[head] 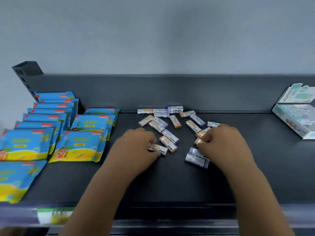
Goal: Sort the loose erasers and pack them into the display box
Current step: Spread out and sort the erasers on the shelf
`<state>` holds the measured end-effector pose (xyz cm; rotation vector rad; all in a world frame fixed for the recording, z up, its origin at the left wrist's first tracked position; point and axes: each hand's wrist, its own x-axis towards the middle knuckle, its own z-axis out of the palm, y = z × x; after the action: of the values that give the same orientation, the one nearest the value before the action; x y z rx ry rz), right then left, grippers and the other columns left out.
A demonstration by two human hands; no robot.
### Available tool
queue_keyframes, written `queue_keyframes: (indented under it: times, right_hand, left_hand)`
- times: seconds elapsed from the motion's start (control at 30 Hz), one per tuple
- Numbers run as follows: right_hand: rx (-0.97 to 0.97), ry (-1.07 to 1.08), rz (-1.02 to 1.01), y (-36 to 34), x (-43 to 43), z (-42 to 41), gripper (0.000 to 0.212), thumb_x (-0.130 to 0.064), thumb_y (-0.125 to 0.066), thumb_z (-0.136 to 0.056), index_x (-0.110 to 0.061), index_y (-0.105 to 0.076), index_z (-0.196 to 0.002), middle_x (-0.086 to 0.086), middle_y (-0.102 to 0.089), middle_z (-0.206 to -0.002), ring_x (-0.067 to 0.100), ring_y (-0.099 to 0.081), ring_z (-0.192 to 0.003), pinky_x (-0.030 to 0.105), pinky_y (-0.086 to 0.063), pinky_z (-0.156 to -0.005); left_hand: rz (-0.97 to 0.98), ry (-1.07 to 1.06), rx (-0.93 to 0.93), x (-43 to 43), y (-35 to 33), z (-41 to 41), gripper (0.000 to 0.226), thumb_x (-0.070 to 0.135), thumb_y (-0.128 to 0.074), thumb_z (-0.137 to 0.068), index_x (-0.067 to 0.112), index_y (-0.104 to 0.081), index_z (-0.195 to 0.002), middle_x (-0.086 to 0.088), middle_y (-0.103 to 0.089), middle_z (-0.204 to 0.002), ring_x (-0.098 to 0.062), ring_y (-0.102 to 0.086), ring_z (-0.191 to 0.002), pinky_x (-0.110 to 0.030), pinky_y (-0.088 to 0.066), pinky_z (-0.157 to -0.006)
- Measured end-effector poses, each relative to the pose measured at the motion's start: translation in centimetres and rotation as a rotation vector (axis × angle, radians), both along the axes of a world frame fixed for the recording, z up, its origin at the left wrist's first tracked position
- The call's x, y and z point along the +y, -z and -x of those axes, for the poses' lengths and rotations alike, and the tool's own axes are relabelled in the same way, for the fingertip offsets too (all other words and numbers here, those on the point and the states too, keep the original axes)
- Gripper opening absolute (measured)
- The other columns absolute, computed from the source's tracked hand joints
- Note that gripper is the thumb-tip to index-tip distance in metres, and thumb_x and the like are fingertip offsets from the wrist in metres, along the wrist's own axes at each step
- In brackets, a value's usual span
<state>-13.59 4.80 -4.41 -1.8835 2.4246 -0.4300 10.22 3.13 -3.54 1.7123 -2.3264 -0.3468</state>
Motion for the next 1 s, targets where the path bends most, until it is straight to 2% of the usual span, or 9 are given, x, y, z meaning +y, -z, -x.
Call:
queue_keyframes:
  times: [0.07,0.2,0.37,0.47,0.57,0.7,0.87,1.0]
  right_hand:
    - [-0.016,0.008,0.051,0.2,0.2,-0.7,0.033,-0.041,-0.06,-0.081,-0.017,-0.062,-0.059,-0.001,-0.054,-0.072,0.024,-0.053,-0.08,0.028,-0.034,-0.051]
    - [-0.089,0.004,0.131,-0.1,0.9,-2.1,0.023,-0.043,-0.056,-0.088,-0.027,-0.068,-0.077,-0.007,-0.064,-0.072,0.016,-0.059,-0.074,0.03,-0.052,-0.058]
    - [-0.289,-0.106,0.232,-0.6,1.2,-2.3,0.017,-0.049,-0.064,-0.088,-0.034,-0.072,-0.088,-0.018,-0.069,-0.078,0.003,-0.063,-0.074,0.035,-0.057,-0.068]
    - [-0.363,-0.171,0.274,-1.2,1.3,-1.6,0.012,-0.043,-0.071,-0.085,-0.031,-0.074,-0.086,-0.018,-0.07,-0.079,0.004,-0.064,-0.073,0.036,-0.056,-0.067]
    - [-0.344,-0.231,0.304,-2.0,1.3,0.3,0.011,-0.04,-0.072,-0.082,-0.03,-0.075,-0.086,-0.016,-0.07,-0.077,0.005,-0.064,-0.071,0.036,-0.056,-0.066]
    - [-0.316,-0.332,0.269,-2.9,1.4,4.8,0.016,-0.038,-0.073,-0.077,-0.033,-0.075,-0.092,-0.015,-0.071,-0.08,0.005,-0.064,-0.076,0.037,-0.056,-0.069]
    - [-0.163,-0.355,0.263,-3.4,2.1,12.3,0.022,-0.041,-0.067,-0.077,-0.037,-0.073,-0.098,-0.014,-0.07,-0.089,0.009,-0.064,-0.084,0.038,-0.055,-0.072]
    - [-0.128,-0.377,0.259,-3.9,2.8,17.9,0.017,-0.037,-0.068,-0.081,-0.035,-0.072,-0.098,-0.012,-0.07,-0.092,0.012,-0.064,-0.088,0.039,-0.055,-0.076]
  left_hand:
    - [-0.002,0.046,0.0,-0.2,0.3,0.0,0.027,0.05,-0.067,-0.085,0.038,-0.066,-0.11,0.014,-0.057,-0.107,-0.014,-0.052,-0.107,-0.039,-0.05,-0.09]
    - [0.036,0.103,0.016,-0.7,0.5,0.1,0.02,0.05,-0.067,-0.087,0.034,-0.066,-0.099,0.015,-0.055,-0.103,-0.011,-0.05,-0.103,-0.035,-0.049,-0.086]
    - [0.103,0.112,0.109,-0.6,-0.3,0.6,0.016,0.046,-0.07,-0.084,0.033,-0.062,-0.09,0.017,-0.057,-0.091,-0.006,-0.052,-0.09,-0.032,-0.049,-0.077]
    - [0.166,0.107,0.226,-0.6,-1.1,1.9,0.017,0.041,-0.071,-0.085,0.038,-0.066,-0.1,0.019,-0.061,-0.097,-0.003,-0.056,-0.091,-0.032,-0.05,-0.08]
    - [0.197,0.139,0.256,-0.7,-1.5,4.1,0.026,0.039,-0.071,-0.086,0.04,-0.068,-0.112,0.017,-0.063,-0.101,-0.004,-0.058,-0.094,-0.033,-0.05,-0.083]
    - [0.225,0.173,0.238,-0.4,-1.6,8.2,0.017,0.038,-0.071,-0.085,0.035,-0.072,-0.101,0.014,-0.062,-0.094,-0.01,-0.058,-0.089,-0.041,-0.051,-0.079]
    - [0.221,0.13,0.253,0.3,-2.3,14.9,0.015,0.034,-0.074,-0.084,0.034,-0.072,-0.098,0.014,-0.063,-0.098,-0.012,-0.06,-0.091,-0.041,-0.052,-0.082]
    - [0.218,0.091,0.27,1.2,-3.0,20.5,0.013,0.031,-0.072,-0.085,0.035,-0.072,-0.097,0.013,-0.062,-0.096,-0.01,-0.06,-0.092,-0.04,-0.051,-0.083]
